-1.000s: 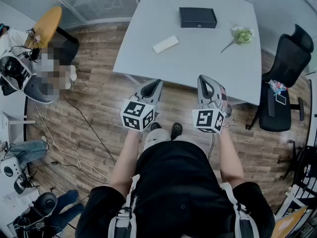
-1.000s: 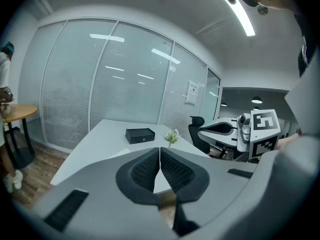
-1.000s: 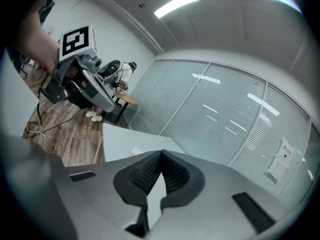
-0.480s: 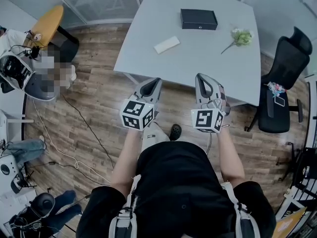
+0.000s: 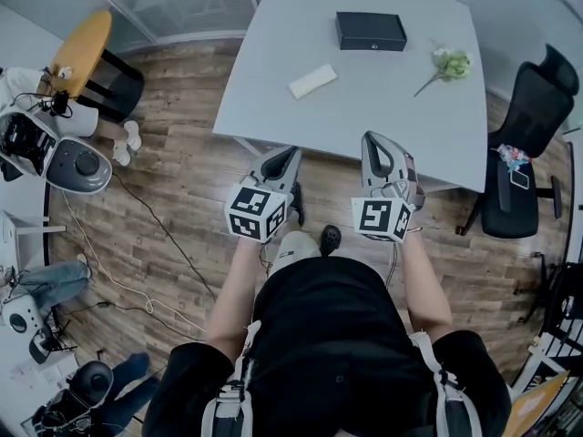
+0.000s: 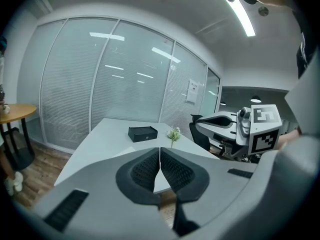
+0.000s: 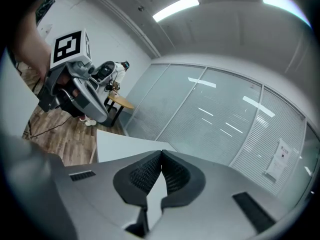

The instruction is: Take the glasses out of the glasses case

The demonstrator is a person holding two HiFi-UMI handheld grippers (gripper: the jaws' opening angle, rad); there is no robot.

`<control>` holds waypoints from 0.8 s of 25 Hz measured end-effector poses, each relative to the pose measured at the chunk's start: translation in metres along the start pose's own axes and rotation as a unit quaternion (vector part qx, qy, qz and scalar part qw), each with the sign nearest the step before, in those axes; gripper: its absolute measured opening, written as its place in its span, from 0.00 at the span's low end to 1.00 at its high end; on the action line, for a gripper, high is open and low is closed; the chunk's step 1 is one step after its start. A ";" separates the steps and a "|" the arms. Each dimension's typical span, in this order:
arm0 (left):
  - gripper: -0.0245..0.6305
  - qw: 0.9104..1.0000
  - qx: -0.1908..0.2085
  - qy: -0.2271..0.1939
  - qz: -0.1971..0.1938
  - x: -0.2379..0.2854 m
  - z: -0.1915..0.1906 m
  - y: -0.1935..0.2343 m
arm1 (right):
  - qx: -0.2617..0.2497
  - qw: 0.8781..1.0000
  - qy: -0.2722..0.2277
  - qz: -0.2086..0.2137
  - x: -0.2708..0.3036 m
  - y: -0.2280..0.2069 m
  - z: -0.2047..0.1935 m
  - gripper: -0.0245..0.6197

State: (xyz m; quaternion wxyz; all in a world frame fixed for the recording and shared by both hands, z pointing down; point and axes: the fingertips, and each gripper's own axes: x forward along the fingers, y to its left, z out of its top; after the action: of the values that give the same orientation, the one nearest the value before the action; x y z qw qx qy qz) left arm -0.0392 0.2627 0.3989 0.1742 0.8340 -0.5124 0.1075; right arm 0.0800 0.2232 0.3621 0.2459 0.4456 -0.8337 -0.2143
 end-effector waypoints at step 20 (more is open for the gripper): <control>0.07 0.994 0.036 0.036 -0.096 0.126 0.068 0.142 | 0.038 0.994 0.085 -0.064 0.163 -0.040 0.013 0.07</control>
State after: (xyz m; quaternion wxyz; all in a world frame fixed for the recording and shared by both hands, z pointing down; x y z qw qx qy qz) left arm -0.1088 0.0740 0.4070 0.1718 0.8804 -0.4195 0.1390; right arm 0.0197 0.0658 0.3646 0.2846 0.5236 -0.7872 -0.1587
